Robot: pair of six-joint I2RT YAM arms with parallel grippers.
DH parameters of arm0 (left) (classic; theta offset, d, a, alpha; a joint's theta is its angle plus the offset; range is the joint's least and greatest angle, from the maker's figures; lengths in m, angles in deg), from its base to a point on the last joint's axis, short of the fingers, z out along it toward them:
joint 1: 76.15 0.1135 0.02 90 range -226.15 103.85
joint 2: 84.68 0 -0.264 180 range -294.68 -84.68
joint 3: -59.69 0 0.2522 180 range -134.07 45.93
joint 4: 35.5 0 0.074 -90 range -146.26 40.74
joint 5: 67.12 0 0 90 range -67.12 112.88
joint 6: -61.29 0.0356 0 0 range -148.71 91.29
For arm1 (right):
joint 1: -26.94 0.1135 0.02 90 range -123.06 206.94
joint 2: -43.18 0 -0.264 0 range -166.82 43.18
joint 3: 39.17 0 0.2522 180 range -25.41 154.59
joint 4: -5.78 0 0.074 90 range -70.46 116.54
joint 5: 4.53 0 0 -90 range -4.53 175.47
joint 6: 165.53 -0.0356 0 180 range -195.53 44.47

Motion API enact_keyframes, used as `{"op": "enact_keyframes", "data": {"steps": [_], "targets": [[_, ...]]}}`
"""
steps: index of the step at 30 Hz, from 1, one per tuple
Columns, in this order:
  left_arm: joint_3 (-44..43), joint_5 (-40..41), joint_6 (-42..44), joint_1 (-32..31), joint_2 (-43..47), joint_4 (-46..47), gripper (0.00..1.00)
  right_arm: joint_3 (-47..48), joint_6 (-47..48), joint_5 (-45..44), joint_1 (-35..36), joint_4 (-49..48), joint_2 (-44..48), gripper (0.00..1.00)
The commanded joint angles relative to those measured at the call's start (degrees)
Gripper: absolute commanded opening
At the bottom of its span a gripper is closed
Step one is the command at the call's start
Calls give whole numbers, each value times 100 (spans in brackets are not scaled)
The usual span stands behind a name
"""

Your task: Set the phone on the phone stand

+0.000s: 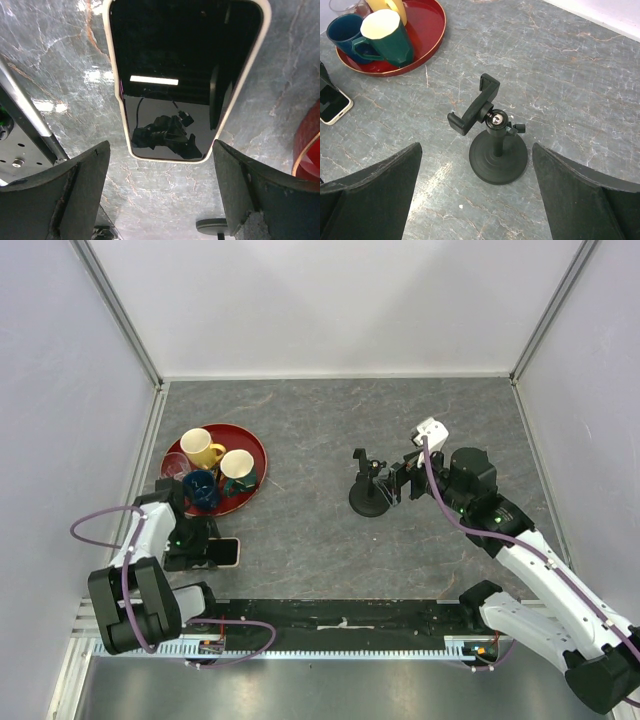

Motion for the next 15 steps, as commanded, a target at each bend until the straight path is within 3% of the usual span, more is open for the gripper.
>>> {"op": "enact_keyframes", "data": {"steps": [1,15], "targets": [[-5,-20,-364,81,-223,88,89,-36,77,14,69,-267,98,98],[566,7,-487,213,31,720,89,-89,86,-13,105,-285,80,98]]}}
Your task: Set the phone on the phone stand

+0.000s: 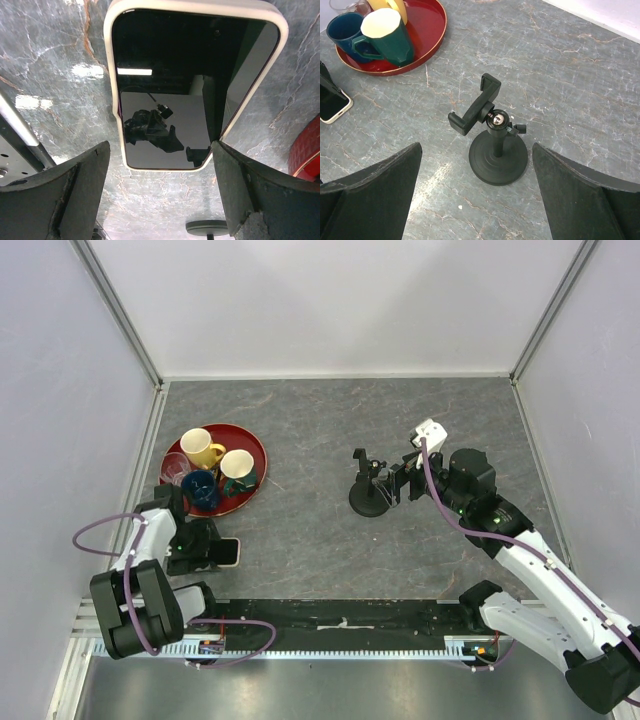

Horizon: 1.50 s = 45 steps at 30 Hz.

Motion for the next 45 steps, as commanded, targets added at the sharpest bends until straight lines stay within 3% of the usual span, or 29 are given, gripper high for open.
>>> {"op": "enact_keyframes", "data": {"steps": [1,15,34,38,45], "targets": [[247,169,-320,54,25,365,89,-30,29,-28,41,-206,76,98],[62,319,-171,62,499,462,91,5,73,-63,50,-136,6,98],[194,275,40,98,-169,734,91,6,82,-116,67,-65,58,98],[423,345,5,98,32,804,90,5,90,-107,59,-57,50,98],[476,477,-57,98,183,778,78,58,12,-151,68,-30,-3,98]]}}
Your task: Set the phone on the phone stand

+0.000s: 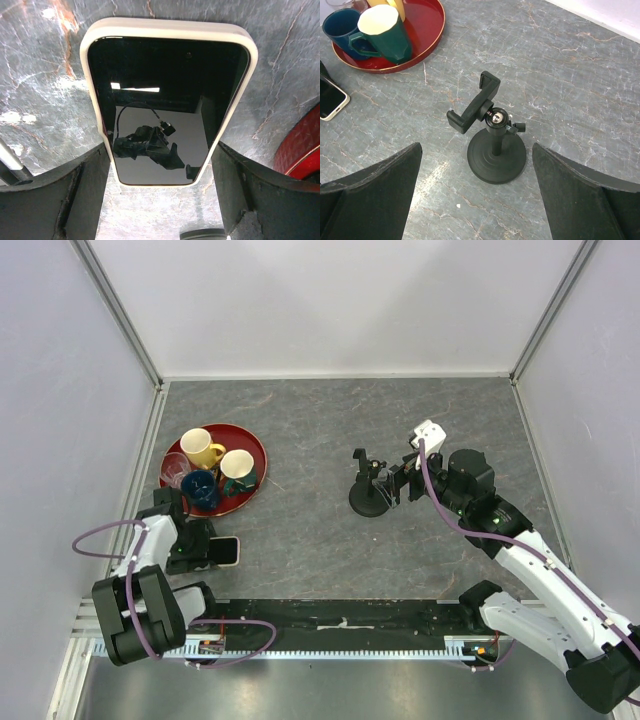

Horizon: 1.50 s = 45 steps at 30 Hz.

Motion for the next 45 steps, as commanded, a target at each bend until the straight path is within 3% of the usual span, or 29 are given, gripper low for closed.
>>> {"op": "enact_keyframes", "data": {"steps": [1,6,9,10,11,12,13,18,23,27,32,37,40,42,45], "targets": [[137,302,-57,12,-77,164,78,78,-80,-138,30,-57,8,98],[84,337,-39,12,-236,251,76,253,-527,-560,39,84,-54,98],[137,337,-13,12,-175,374,48,420,-704,-648,22,338,-185,98],[154,329,-4,12,-131,418,32,473,-765,-631,30,469,-264,98],[181,311,22,12,-104,428,26,560,-784,-596,30,532,-299,98],[190,241,40,12,-87,445,10,605,-810,-595,39,672,-343,98],[190,206,75,4,-52,419,2,649,-888,-613,31,734,-413,98],[-126,74,119,12,299,-204,2,816,-1214,-1315,30,1059,-371,98],[-654,127,276,4,1396,-838,2,597,-1558,-2370,30,981,78,98],[-812,30,303,3,2171,-917,2,658,-1408,-2432,30,1024,87,98],[-1418,-286,715,-23,2243,-1111,2,842,-1399,-2266,30,1130,-62,98],[-2164,-1050,2706,-408,2445,495,2,1000,-1399,-1845,31,1060,-71,98],[-2332,-2279,3736,-733,2445,1831,2,1071,-1390,-1685,30,1024,-27,98],[-2298,-3159,4002,-910,2427,2420,2,1132,-1460,-1703,30,1068,-62,98],[-2377,-3328,4529,-1638,2287,2932,2,1352,-1513,-1729,30,1244,-194,98]]}}
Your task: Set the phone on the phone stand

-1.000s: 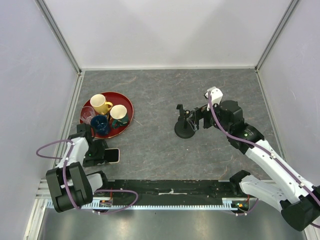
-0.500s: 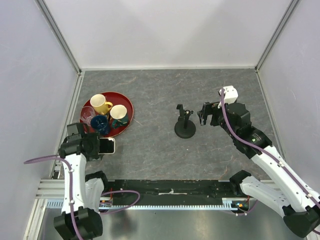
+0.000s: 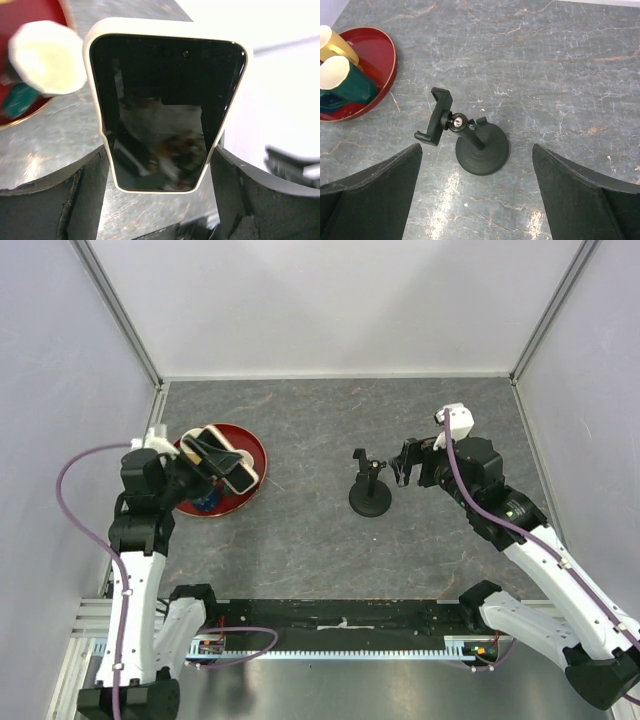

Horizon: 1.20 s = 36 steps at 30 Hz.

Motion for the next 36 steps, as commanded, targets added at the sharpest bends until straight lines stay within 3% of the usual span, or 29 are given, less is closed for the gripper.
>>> {"op": "enact_keyframes", "data": {"steps": [1,6,11,15,17,20,30,36], "targets": [[-409,-1097,1653,-1222,-172,1505,2,528,-206,65,20,88,-89,98],[-621,-921,2682,-2833,-550,1505,2,1036,-5,565,20,518,-431,98],[-630,-552,3527,-3706,-744,1470,2,2179,32,1397,160,1845,-1486,98],[-516,-174,4142,-4232,-841,1382,2,2462,-767,2480,388,1294,-1478,98],[-402,143,4275,-4383,-858,1356,2,2550,-1354,2360,748,1037,-1592,98],[-244,450,4416,-4559,-823,1417,2,3050,-1735,1930,1144,1441,-2013,95],[117,706,4645,-4682,-551,1470,2,3763,-2043,1174,2408,1582,-3006,69],[205,671,4689,-4691,-410,1470,2,4150,-2026,329,2726,1978,-3543,64]]}}
